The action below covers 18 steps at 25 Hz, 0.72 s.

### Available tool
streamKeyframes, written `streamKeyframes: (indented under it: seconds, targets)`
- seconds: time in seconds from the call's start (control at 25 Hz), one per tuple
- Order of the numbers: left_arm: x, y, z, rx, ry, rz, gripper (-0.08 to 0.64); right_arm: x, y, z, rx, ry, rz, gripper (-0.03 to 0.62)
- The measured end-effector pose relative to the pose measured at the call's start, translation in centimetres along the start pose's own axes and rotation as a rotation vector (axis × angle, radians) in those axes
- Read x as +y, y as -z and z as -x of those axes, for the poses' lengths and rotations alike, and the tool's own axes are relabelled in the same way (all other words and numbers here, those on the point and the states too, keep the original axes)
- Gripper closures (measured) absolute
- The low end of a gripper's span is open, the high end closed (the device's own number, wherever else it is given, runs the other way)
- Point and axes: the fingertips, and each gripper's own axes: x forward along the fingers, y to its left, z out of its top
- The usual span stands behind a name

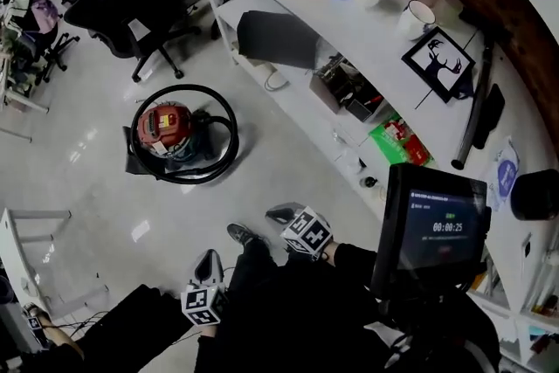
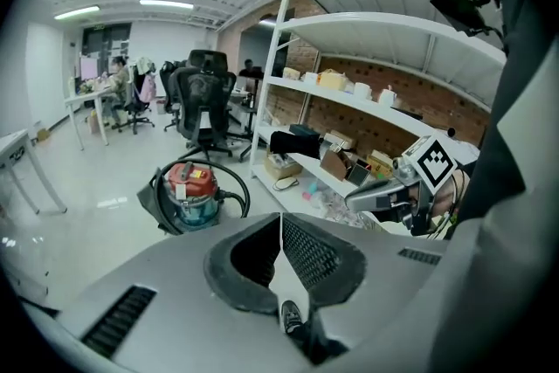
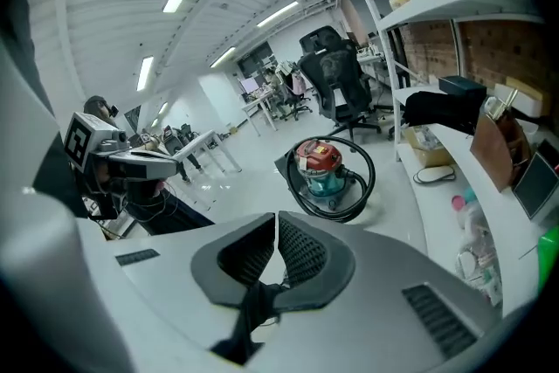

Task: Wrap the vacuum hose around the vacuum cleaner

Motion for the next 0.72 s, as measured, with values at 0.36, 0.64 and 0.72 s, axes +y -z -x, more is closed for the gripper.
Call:
streamKeyframes:
  seconds: [0.36, 0.64, 0.72]
  targets:
    - [1.3, 0.0, 2.8, -0.039, -0.028, -0.028, 0.535, 2.4, -0.5, 0.1, 0.002, 0.013, 0.05, 0.568]
    - [5.9, 1.5, 4.9, -0.087, -0.045, 0.087, 0.535, 6.7, -3.9, -1.8, -0.021, 0.018, 0.142, 0.568]
    - [6.7, 1.8, 5.2, -0.093, -0.044, 0.091, 0.535, 7.9, -4.2, -2.1, -0.015, 0.014, 0.169, 0.568]
